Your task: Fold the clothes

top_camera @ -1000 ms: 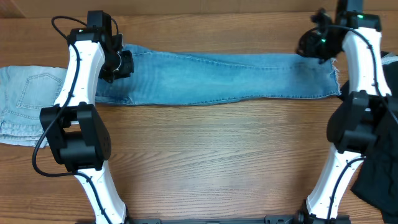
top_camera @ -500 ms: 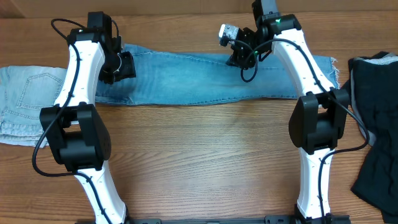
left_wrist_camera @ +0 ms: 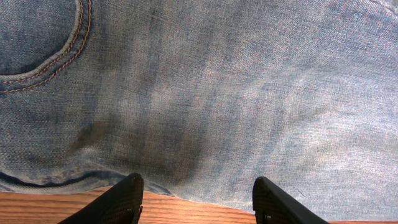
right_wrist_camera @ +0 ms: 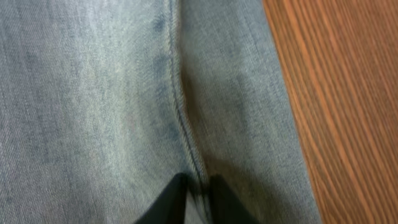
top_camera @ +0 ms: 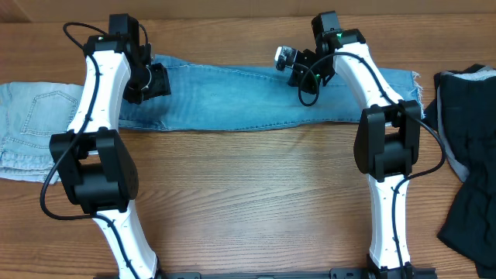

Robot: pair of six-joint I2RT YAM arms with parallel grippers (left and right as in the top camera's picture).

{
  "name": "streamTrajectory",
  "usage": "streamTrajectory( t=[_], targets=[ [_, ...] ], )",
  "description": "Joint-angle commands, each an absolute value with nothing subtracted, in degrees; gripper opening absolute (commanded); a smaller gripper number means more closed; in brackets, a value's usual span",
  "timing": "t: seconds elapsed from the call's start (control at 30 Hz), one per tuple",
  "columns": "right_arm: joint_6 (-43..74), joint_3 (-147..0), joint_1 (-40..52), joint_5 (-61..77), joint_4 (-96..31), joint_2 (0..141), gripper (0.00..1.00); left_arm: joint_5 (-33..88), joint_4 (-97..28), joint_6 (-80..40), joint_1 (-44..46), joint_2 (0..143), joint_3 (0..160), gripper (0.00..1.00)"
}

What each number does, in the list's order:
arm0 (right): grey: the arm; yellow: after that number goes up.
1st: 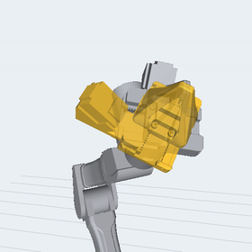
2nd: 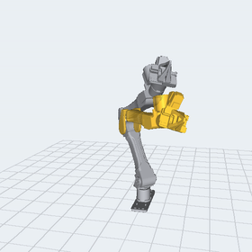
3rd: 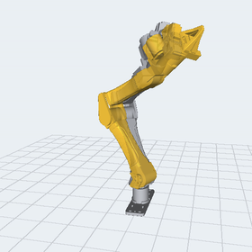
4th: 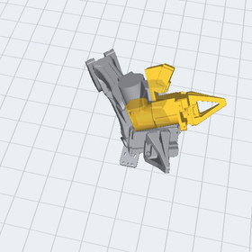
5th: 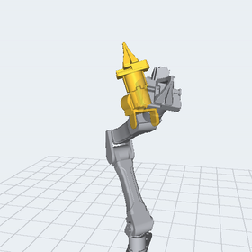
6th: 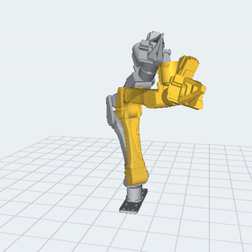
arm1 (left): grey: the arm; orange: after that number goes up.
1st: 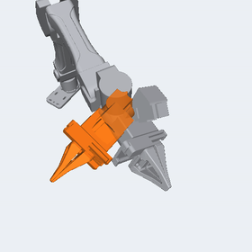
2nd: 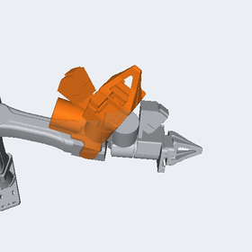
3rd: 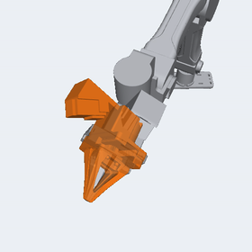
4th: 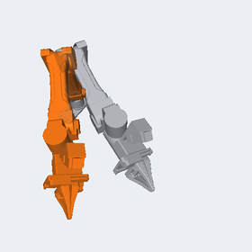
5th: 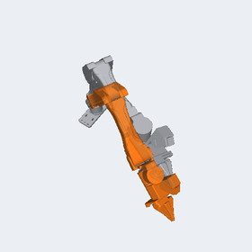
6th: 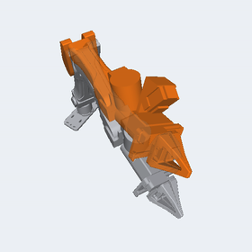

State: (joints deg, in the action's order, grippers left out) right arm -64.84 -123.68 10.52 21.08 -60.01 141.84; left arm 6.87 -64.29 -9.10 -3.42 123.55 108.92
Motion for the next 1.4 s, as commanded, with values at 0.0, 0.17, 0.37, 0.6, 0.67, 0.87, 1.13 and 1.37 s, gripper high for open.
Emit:
streamTrajectory(
  t=[0.0,0.17,0.37,0.6,0.67,0.87,1.13,1.37],
  targets=[
    [-65.19,-123.72,10.48,21.45,-60.49,142.17,0.04,7.07,-64.16,-9.85,-3.75,122.48,109.71,0.6],
    [-64.73,-129.16,10.52,21.43,-60.14,142.02,0.04,7.07,-64.16,-9.85,-3.75,122.48,109.71,0.6],
    [-64.79,-133.14,10.79,21.45,-59.88,142.12,0.04,7.05,-64.12,-9.85,-3.75,122.48,109.71,0.6],
    [-64.51,-132.38,10.83,21.47,-54.3,146.61,0.18,6.85,-64.01,-9.85,-3.75,122.48,109.71,0.59],
    [-63.94,-132.38,10.87,21.5,-53.52,146.82,0.54,6.81,-63.33,-9.08,-3.77,122.48,109.71,0.59],
    [-35.9,-135.46,10.81,21.41,-48.42,138.3,0.92,7.35,-64.27,-6.72,-2.9,121.36,120.25,0.6],
    [-16.6,-135.11,5.56,13.69,-75.18,134.69,0.38,23.29,-65.63,14.68,-0.71,126.65,120.73,0.69],
    [-10.72,-123.0,0.45,12.03,-70.17,134.74,0.15,25.06,-64.88,14.61,2.79,136.57,120.75,0.29]
  ],
)
